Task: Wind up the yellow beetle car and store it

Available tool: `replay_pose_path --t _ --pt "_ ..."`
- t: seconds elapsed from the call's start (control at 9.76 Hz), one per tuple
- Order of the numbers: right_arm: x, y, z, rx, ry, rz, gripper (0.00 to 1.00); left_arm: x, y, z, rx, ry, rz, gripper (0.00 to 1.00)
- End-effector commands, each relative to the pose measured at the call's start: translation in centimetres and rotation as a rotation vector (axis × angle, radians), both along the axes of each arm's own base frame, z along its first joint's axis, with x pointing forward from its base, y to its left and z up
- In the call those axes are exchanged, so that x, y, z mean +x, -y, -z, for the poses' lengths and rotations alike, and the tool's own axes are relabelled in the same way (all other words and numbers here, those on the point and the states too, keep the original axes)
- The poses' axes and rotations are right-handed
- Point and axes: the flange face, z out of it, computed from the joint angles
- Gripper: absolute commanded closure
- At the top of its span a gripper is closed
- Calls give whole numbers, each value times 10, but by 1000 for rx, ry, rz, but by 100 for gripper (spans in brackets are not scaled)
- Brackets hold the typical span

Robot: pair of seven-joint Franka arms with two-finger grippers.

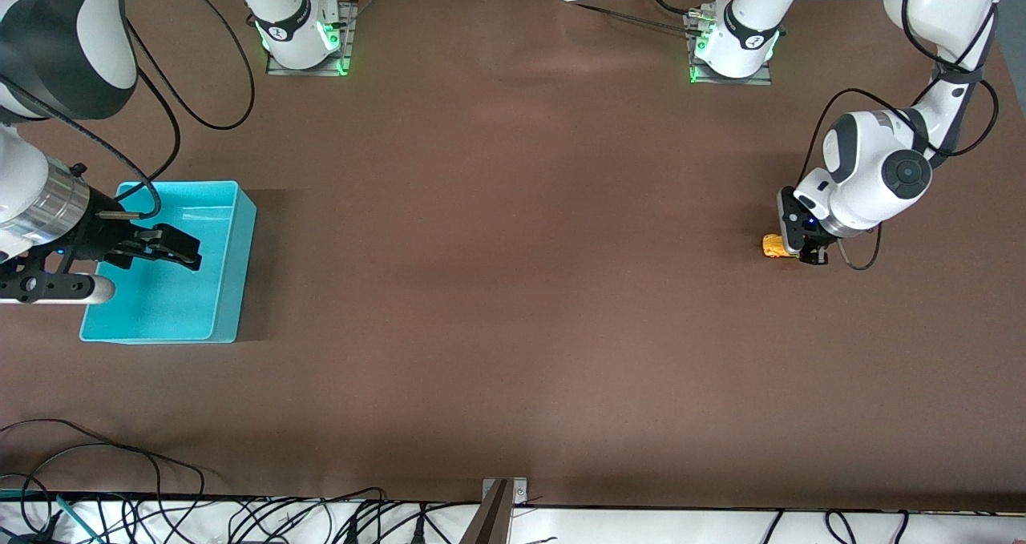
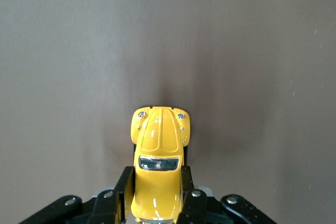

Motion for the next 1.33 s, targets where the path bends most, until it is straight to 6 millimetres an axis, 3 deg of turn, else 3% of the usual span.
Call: replay_pose_path --t 0.0,0.2,0.41,0.92,1.13,1.23 --pt "-2 0 -1 5 -5 9 0 -8 -27 28 18 -33 20 100" --pt "-2 0 -1 5 -4 9 0 -15 -55 29 35 -39 -21 100" --pt "-1 0 1 5 -5 9 0 -18 -70 28 39 -35 6 100" --pt "-1 0 0 5 -2 9 0 -9 -72 19 41 -10 -3 100" --pt "-1 0 0 4 -2 9 0 -6 -72 17 43 -4 -2 82" --pt "-1 0 0 5 -2 9 0 -4 -71 15 43 1 -1 67"
